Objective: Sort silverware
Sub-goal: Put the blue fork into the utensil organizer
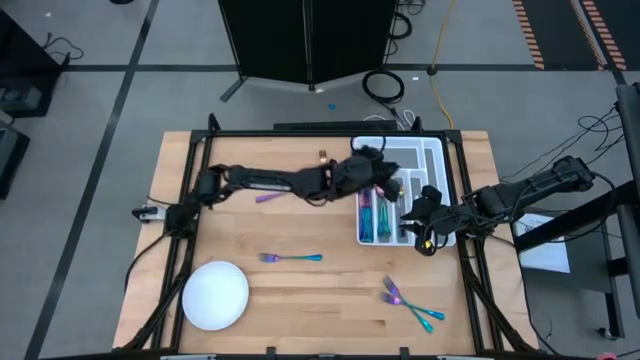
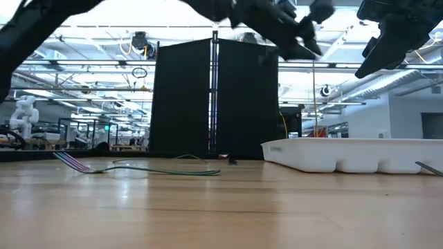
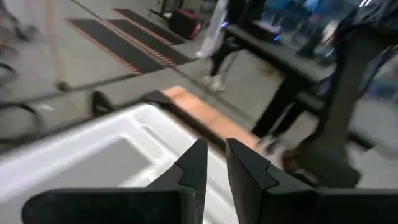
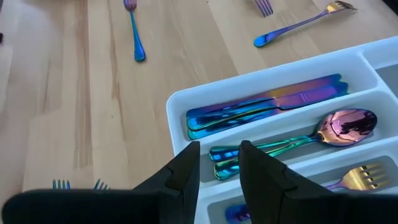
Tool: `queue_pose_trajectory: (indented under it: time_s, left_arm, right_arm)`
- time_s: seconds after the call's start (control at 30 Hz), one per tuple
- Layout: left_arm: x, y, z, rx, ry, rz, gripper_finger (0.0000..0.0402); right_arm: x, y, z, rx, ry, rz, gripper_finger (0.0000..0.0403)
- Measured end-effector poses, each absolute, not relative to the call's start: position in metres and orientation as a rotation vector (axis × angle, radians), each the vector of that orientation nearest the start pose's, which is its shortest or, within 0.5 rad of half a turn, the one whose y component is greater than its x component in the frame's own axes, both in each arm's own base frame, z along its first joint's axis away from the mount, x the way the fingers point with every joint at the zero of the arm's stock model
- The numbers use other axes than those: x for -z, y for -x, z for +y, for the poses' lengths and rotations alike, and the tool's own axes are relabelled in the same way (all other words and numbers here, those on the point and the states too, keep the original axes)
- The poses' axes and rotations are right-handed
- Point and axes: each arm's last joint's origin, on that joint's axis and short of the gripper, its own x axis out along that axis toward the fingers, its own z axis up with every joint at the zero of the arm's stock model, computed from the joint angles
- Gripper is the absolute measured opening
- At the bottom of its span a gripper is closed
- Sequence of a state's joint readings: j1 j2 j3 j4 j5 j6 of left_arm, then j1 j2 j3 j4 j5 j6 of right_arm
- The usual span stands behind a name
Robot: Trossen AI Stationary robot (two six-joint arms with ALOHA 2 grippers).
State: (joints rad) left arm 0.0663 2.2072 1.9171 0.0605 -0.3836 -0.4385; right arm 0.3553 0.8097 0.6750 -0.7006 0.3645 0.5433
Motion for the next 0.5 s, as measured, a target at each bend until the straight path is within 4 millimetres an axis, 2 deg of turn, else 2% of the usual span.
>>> queue_pose_trajectory:
  time_s: [0.13,0.23,0.33,0.5]
  left_arm:
    - [-0.312,-0.492,0.050,-0.550,0.245,0.265,0.0060]
    - [-0.328,-0.469,0.053,-0.611,0.195,0.325,0.0060]
    - [-0.333,-0.446,0.052,-0.624,0.154,0.348,0.0060]
    - [-0.318,-0.406,0.043,-0.613,0.152,0.342,0.0060]
  right_arm:
    - [-0.251,-0.146,0.043,0.229,-0.238,0.747,0.0095]
    - [-0.251,-0.146,0.043,0.234,-0.250,0.746,0.0095]
    - [-0.250,-0.146,0.043,0.246,-0.270,0.747,0.0095]
    - [-0.242,-0.146,0.042,0.313,-0.290,0.750,0.0095]
